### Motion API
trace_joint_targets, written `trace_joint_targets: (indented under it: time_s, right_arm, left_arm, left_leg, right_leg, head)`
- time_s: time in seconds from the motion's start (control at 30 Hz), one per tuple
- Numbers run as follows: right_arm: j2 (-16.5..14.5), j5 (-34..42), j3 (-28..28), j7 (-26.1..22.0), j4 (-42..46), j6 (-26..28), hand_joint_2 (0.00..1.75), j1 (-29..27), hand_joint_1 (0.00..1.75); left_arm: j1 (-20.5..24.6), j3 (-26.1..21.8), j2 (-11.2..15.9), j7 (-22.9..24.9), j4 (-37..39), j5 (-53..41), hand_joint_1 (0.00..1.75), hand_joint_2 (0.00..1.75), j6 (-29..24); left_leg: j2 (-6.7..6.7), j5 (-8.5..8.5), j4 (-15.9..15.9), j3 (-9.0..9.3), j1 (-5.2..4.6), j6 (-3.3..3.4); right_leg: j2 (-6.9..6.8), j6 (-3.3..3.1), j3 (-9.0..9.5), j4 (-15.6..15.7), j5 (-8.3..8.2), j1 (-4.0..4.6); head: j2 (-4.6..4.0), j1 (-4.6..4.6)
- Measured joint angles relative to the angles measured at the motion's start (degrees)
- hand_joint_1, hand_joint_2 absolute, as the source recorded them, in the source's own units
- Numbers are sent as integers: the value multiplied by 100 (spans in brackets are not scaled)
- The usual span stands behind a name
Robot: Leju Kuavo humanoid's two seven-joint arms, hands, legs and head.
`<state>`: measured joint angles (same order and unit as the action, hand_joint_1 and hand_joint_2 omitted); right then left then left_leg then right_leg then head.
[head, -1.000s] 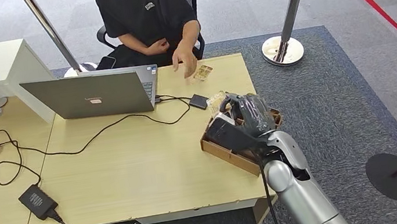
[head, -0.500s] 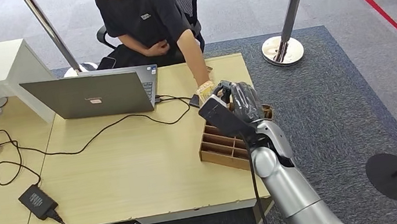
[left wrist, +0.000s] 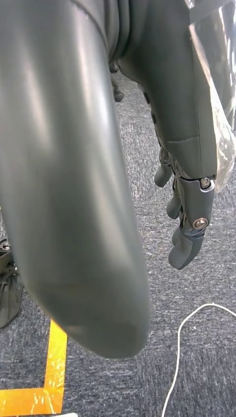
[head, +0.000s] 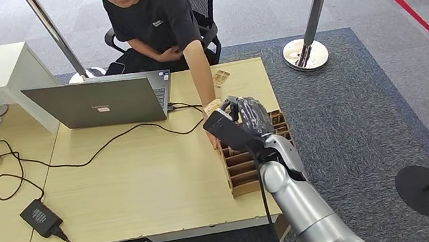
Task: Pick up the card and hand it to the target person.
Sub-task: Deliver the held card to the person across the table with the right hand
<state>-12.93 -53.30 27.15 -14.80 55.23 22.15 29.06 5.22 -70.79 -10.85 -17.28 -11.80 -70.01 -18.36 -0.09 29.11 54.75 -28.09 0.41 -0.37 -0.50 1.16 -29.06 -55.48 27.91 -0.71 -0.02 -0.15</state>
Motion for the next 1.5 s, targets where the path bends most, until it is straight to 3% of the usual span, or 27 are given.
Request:
trace_joint_targets:
  time_s: [0.4, 0.73, 0.83, 0.87, 0.97, 1.07, 1.13, 1.4, 1.5]
  right_arm:
    - [-84, -7, -2, 43, -60, -21, 175, 31, 166]
    - [-105, -136, -2, 111, -61, -87, 175, 71, 156]
    - [-115, -184, -2, 145, -61, -92, 175, 84, 107]
    - [-117, -195, -2, 151, -61, -92, 175, 87, 78]
    - [-124, -232, -3, 167, -61, -93, 175, 98, 31]
    - [-132, -281, -4, 194, -61, -92, 175, 101, 8]
    - [-134, -310, -4, 205, -61, -90, 175, 101, 0]
    - [-140, -424, -24, 307, -61, 52, 175, 99, 0]
    - [-137, -472, -72, 338, -44, 228, 44, 87, 0]
  left_arm:
    - [2, 0, 0, 43, 0, 3, 0, 0, 0]
    - [3, 0, -1, 60, 0, 11, 0, 0, 1]
    - [4, 0, -2, 64, 0, 5, 0, 0, 1]
    - [4, 1, -2, 64, 0, 3, 0, 0, 1]
    - [6, 1, -2, 64, 0, 2, 0, 0, 1]
    - [7, 0, -2, 62, 0, 2, 0, 0, 1]
    - [7, 0, -2, 62, 0, 3, 0, 0, 1]
    - [7, 0, -2, 62, 0, 4, 0, 0, 1]
    - [6, 0, -2, 62, 0, 4, 0, 0, 2]
  left_leg:
    - [0, 0, 0, 0, 0, 0]
    - [0, 0, 0, 0, 0, 0]
    - [0, 0, 0, 0, 0, 0]
    - [0, 0, 0, 0, 0, 0]
    - [0, 0, 0, 0, 0, 0]
    - [0, 0, 0, 0, 0, 0]
    - [0, 0, 0, 0, 0, 0]
    - [0, 0, 0, 0, 0, 0]
    - [0, 0, 0, 1, 0, 0]
  right_leg:
    - [0, 0, 0, 0, 0, 0]
    - [0, 0, 0, 0, 0, 0]
    - [0, 0, 0, 0, 0, 0]
    - [0, 0, 0, 0, 0, 0]
    - [0, 0, 0, 0, 0, 0]
    - [0, 0, 0, 0, 0, 0]
    - [0, 0, 0, 0, 0, 0]
    - [0, 0, -1, 0, 0, 0]
    - [0, 0, -2, 0, 0, 0]
  head:
    - [0, 0]
    - [0, 0]
    - [1, 0]
    - [1, 0]
    - [2, 0]
    - [1, 0]
    - [0, 0]
    - [1, 0]
    - [1, 0]
